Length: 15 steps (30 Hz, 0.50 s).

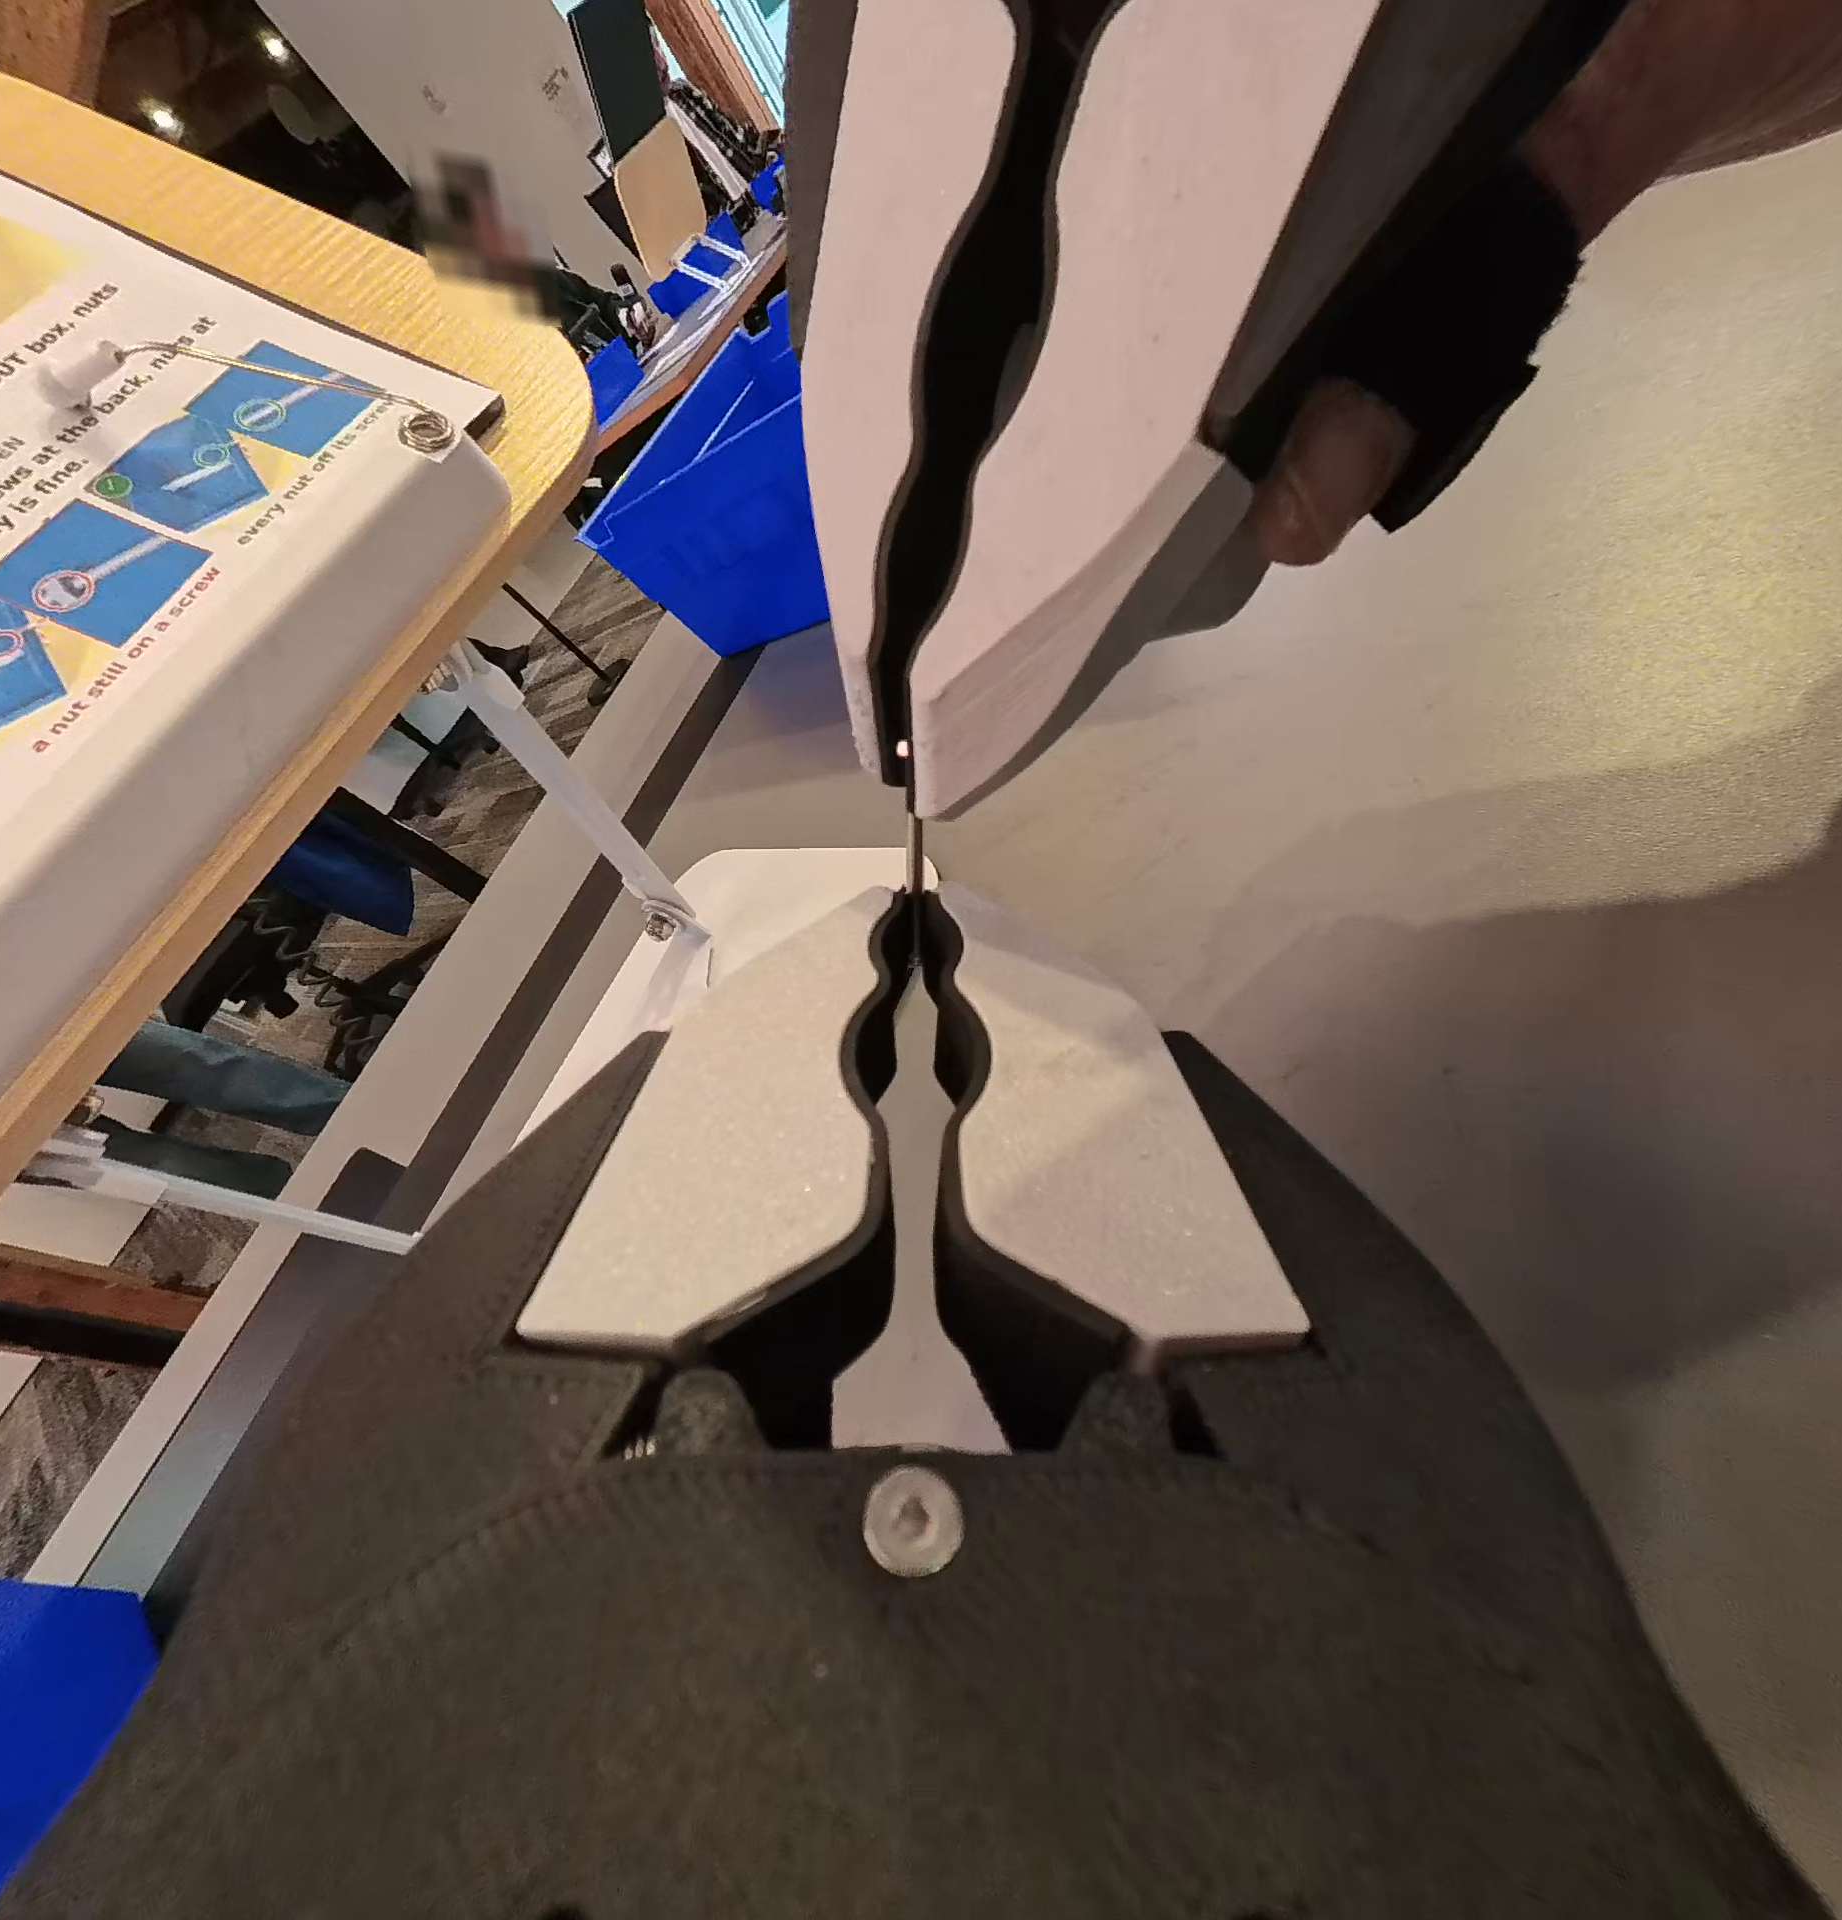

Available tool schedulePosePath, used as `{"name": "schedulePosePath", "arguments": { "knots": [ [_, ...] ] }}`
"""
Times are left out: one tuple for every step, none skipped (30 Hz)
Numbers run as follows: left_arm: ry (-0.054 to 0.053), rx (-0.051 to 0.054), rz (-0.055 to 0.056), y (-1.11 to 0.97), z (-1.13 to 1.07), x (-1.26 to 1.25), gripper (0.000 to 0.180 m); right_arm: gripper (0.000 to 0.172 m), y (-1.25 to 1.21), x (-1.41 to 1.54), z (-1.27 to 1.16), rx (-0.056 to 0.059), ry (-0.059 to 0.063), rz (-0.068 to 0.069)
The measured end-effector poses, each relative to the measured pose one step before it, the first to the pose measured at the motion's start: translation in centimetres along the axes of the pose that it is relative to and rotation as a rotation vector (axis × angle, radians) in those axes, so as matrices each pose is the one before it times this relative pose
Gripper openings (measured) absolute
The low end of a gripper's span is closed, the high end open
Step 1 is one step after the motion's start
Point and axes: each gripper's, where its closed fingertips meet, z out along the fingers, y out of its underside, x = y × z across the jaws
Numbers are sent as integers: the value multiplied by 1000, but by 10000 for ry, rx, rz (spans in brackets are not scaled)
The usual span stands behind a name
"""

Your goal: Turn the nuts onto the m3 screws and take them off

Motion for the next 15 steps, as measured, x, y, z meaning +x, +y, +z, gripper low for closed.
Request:
{"name": "schedulePosePath", "arguments": {
  "knots": [
    [11,-28,26,48,23,31,1,6,51,-22,24,-45,-11,-12],
    [2,-24,33,43,28,32,1,6,75,-13,23,-50,-17,-11],
    [10,-34,52,49,27,35,1,6,69,-19,17,-58,-22,-22],
    [-13,-52,109,53,31,38,1,6,86,-30,17,-86,-26,-31],
    [-26,-59,119,59,28,30,1,6,108,-38,18,-109,-30,-49],
    [-11,-61,82,57,36,40,1,6,120,-44,31,-121,-27,-70],
    [-15,-59,90,76,44,29,1,6,116,-22,30,-141,-7,-79],
    [-7,-71,94,70,45,42,1,6,117,-32,48,-160,-2,-77],
    [-4,-58,82,69,26,28,1,6,113,-60,37,-165,-24,-72],
    [18,-43,44,52,43,60,1,6,96,-47,26,-156,-14,-77],
    [27,-65,5,55,58,48,1,6,90,6,32,-143,22,-89],
    [6,-68,13,93,53,24,1,6,115,16,62,-140,42,-103],
    [16,-58,-5,85,45,34,1,6,103,11,61,-127,61,-106],
    [31,-48,-44,67,44,23,1,6,50,18,49,-80,62,-81],
    [19,-11,-21,36,19,15,1,6,11,-3,35,-27,42,-30]
  ]
}}
